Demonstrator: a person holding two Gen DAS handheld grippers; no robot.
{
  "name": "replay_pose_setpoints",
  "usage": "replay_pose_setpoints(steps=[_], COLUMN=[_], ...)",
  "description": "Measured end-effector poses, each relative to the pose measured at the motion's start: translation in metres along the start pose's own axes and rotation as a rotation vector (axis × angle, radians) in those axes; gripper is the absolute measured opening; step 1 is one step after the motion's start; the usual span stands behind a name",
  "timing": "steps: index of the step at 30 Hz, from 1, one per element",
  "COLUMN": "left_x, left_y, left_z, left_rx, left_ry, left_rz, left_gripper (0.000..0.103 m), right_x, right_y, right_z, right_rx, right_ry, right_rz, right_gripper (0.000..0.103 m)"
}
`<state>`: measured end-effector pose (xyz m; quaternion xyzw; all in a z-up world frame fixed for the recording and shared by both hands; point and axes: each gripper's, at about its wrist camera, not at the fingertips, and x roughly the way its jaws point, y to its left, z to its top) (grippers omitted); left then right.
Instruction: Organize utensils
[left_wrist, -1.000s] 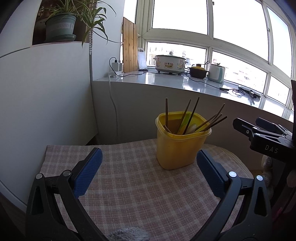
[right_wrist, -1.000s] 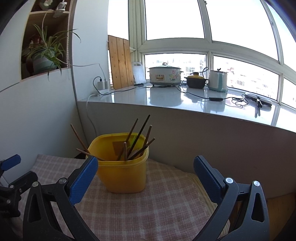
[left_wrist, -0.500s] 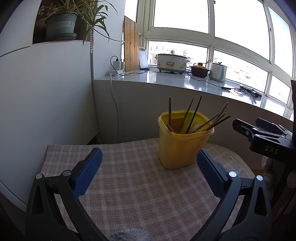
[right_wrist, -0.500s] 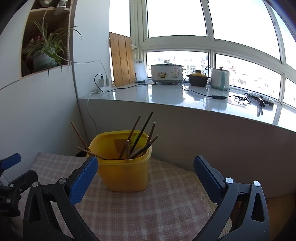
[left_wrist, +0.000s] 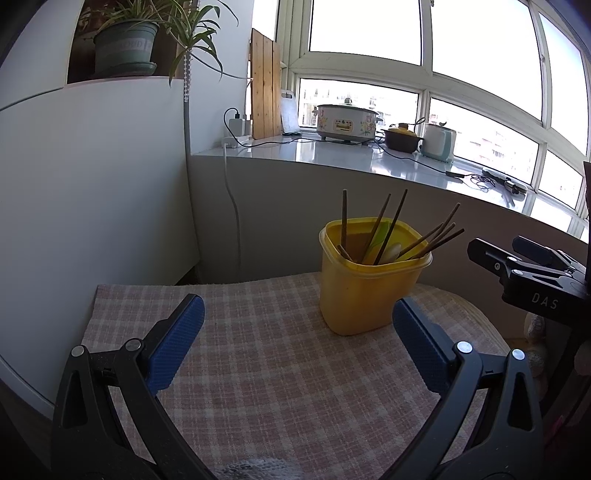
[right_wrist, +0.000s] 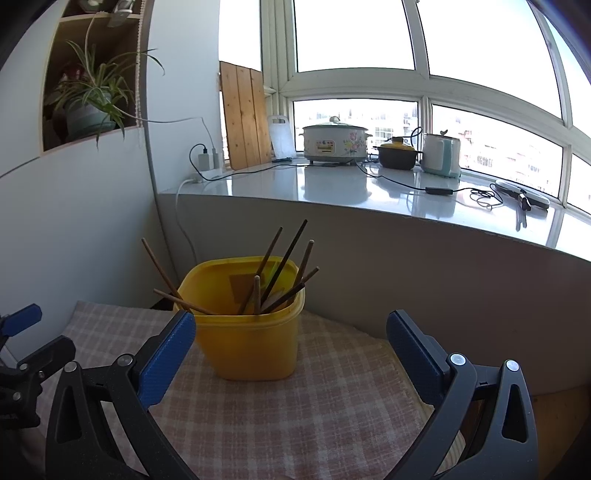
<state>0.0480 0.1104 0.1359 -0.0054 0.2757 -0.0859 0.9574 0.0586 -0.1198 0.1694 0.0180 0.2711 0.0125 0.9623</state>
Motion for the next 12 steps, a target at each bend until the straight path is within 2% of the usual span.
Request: replay_pose_setpoints(steps=[12], left_x=[0.0012], left_y=[0.0072], left_z=[-0.0023], left_rx=[-0.018], left_ry=[0.018], left_rz=[0.003], left_gripper=[0.103], right_x=[0.0000], right_y=[-0.0003], right_z=[-0.0017], right_rx=[-0.001], right_ry=[0.004], right_rz=[0.001], right_gripper=[0.103])
